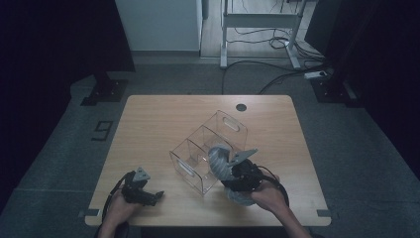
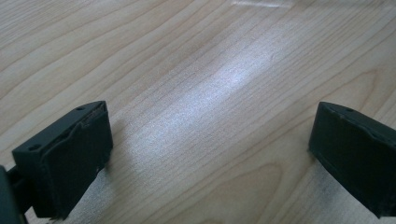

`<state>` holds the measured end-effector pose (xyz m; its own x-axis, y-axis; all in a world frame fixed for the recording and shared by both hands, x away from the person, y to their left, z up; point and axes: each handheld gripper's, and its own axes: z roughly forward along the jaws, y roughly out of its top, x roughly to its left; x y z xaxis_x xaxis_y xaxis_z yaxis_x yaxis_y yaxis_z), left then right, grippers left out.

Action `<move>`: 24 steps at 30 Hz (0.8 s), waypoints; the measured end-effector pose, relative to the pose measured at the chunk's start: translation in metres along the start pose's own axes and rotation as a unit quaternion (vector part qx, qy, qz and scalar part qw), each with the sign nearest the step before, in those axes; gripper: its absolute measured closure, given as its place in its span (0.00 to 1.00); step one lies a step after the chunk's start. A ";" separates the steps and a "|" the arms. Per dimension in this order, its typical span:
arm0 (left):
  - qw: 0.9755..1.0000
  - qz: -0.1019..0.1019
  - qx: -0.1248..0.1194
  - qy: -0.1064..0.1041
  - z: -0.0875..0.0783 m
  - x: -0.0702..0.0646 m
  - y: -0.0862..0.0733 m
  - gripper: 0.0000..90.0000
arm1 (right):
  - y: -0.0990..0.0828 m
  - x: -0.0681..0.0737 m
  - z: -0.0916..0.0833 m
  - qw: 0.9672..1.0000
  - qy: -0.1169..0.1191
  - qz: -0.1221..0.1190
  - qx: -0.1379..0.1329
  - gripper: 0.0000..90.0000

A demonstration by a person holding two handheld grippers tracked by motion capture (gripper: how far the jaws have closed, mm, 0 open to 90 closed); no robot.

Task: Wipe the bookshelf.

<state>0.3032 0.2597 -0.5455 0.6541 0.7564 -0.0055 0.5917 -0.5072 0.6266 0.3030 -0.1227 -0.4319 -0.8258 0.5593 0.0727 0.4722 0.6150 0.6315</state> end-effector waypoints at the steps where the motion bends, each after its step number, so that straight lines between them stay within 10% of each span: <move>1: 1.000 0.000 0.000 0.000 0.000 0.000 0.000 0.00 | -0.001 -0.003 -0.003 1.000 -0.004 0.004 0.000 0.72; 11: 1.000 -0.001 -0.003 0.001 0.001 0.000 0.000 0.00 | -0.013 -0.040 -0.036 0.998 -0.046 0.048 -0.009 0.72; 24: 1.000 -0.002 -0.003 0.001 0.001 0.000 0.000 0.00 | -0.038 -0.093 -0.068 0.986 -0.114 0.119 -0.012 0.72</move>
<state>0.3037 0.2595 -0.5460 0.6505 0.7595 -0.0061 0.5912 -0.5013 0.6317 0.3412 -0.2362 -0.4098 -0.6004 0.7983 0.0474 0.6349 0.4398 0.6352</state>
